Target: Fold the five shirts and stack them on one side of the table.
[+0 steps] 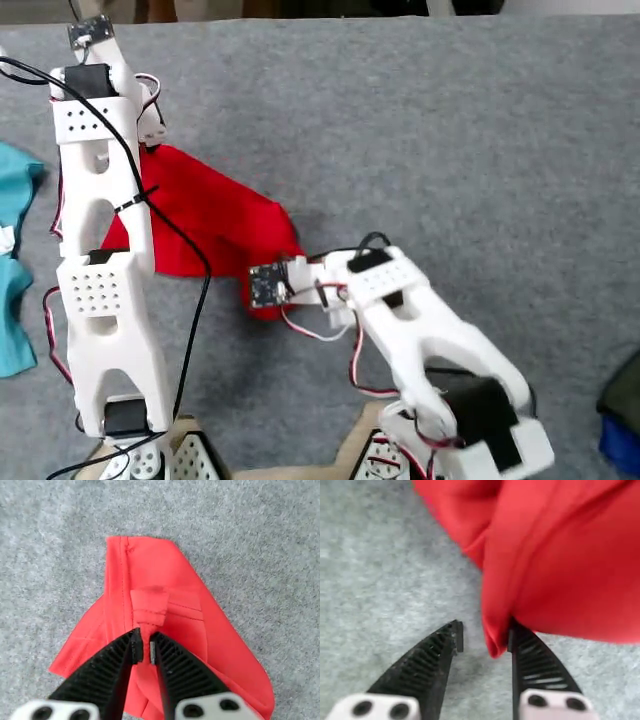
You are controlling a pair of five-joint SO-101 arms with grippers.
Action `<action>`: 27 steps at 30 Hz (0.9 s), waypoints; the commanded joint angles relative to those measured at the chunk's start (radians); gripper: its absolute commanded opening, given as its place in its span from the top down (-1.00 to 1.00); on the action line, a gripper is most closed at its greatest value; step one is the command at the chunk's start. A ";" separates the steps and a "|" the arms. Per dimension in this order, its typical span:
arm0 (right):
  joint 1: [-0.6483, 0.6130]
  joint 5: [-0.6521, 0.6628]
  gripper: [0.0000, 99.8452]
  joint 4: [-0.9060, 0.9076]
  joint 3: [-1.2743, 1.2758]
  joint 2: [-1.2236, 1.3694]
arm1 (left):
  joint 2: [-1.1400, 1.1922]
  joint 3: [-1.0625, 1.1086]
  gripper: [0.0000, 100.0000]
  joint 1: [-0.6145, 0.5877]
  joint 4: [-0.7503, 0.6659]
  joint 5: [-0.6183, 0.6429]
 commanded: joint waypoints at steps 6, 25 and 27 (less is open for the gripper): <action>0.082 -0.014 0.94 0.028 -0.160 0.114 | -0.071 0.002 0.96 -0.014 0.009 0.000; 0.137 -0.060 0.99 0.173 -0.346 -0.163 | -0.084 -0.009 0.96 -0.014 0.009 0.003; 0.137 -0.097 0.99 0.193 -0.377 -0.245 | -0.091 -0.025 0.96 -0.014 0.009 0.005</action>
